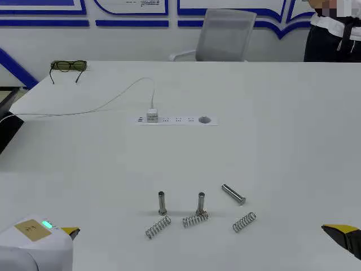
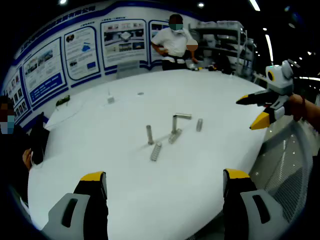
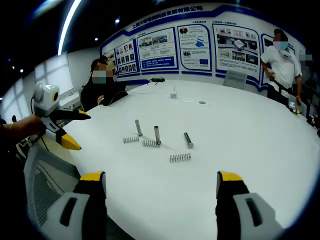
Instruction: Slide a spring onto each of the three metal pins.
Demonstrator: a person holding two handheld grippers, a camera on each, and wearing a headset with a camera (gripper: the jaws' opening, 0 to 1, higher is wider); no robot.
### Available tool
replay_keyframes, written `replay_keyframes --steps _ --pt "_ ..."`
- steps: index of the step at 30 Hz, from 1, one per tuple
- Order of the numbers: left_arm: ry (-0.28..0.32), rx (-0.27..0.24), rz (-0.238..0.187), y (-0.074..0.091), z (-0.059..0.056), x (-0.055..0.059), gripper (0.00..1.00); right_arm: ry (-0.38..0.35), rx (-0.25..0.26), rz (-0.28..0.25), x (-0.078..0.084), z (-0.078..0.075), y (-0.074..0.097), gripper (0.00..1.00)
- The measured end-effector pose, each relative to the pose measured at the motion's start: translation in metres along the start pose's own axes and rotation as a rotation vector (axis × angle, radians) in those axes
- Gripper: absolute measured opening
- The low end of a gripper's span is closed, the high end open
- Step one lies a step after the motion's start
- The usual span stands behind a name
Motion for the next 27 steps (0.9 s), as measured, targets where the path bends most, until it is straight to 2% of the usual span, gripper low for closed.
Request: replay_keyframes --steps 27 --pt "-0.002 0.007 -0.009 -0.0010 -0.0008 -0.0029 0.97 -0.008 -0.001 -0.014 -0.0021 -0.0001 0.0004 0.92"
Point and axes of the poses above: the centre of the closed fingertips' face, and the gripper's own axes: y roughly backward along the fingers, z roughly to its left, x roughly out of its underside, the point moved 1 cm from there along y, roughly backward along the fingers, and after that the axes turned 5 degrees about x, right-handed, at the moved point
